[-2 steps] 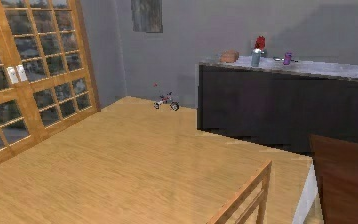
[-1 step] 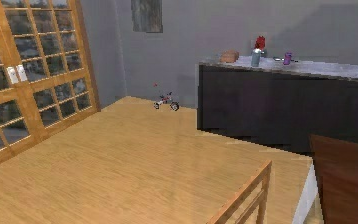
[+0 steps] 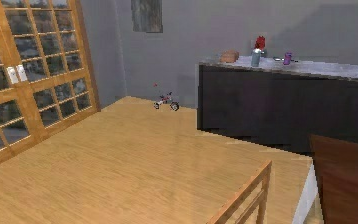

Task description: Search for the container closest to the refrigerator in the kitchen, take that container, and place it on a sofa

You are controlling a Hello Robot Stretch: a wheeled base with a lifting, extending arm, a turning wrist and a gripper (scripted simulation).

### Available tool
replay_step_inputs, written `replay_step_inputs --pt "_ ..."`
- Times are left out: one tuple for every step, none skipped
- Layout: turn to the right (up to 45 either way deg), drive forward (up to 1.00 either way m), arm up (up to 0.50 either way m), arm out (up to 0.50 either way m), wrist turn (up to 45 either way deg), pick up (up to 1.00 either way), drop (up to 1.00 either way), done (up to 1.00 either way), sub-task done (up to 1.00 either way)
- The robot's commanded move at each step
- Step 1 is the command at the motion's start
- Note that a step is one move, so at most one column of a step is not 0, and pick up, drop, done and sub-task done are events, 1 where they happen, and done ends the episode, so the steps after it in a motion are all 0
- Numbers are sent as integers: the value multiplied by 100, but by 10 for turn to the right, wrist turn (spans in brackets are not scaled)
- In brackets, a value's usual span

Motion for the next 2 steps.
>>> replay_step_inputs --pt "0 0 0 0 330 0 0 0 0" --pt "0 0 -4 0 0 0 0 0 0"
